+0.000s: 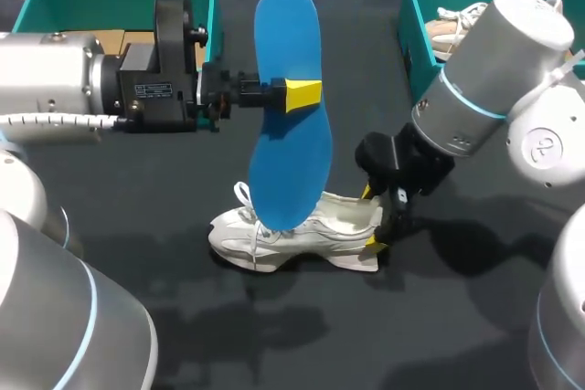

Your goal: Take the shoe out of the shoebox, open the shoe tongue, remove and reinsert the insole, then place the shoe into the shoebox

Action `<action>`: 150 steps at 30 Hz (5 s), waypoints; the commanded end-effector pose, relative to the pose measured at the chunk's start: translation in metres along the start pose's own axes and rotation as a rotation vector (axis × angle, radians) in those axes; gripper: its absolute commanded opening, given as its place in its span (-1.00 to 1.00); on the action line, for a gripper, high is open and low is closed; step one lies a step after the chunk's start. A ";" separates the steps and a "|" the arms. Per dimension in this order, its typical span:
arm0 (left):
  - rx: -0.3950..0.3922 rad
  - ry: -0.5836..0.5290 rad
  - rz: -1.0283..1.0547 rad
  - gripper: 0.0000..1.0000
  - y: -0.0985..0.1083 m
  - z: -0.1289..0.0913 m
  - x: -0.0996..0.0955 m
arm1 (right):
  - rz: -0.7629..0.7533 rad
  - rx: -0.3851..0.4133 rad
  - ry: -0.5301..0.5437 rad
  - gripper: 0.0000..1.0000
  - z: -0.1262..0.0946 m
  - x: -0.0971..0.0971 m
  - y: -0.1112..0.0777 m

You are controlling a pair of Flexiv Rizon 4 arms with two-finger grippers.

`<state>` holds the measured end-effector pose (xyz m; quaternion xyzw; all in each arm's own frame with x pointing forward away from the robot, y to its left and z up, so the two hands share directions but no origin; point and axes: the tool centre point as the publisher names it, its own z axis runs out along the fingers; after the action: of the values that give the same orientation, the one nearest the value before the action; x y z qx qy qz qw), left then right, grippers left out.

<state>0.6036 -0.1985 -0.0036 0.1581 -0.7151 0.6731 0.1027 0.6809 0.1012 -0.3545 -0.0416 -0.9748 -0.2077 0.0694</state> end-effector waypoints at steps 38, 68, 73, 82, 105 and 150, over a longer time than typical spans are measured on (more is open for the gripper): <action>0.002 -0.003 0.000 -1.00 0.000 0.003 0.002 | 0.289 0.323 -0.149 1.00 -0.017 -0.035 0.037; 0.002 -0.003 0.000 -1.00 0.000 0.003 0.002 | 0.270 0.336 -0.159 1.00 0.029 -0.062 0.034; 0.002 -0.003 0.000 -1.00 0.000 0.003 0.002 | 0.278 0.335 -0.142 0.43 0.037 -0.067 0.030; 0.002 -0.003 0.000 -1.00 0.000 0.003 0.002 | 0.291 0.353 -0.137 -1.00 0.038 -0.068 0.030; 0.002 -0.003 0.000 -1.00 0.000 0.003 0.002 | 0.360 0.346 -0.152 -1.00 0.015 -0.042 0.037; 0.002 -0.003 0.000 -1.00 0.000 0.003 0.002 | 1.600 0.096 -0.361 -1.00 0.003 -0.009 0.040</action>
<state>0.6040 -0.1984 -0.0038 0.1580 -0.7153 0.6729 0.1029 0.6961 0.1362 -0.3444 -0.7073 -0.7036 -0.0485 0.0487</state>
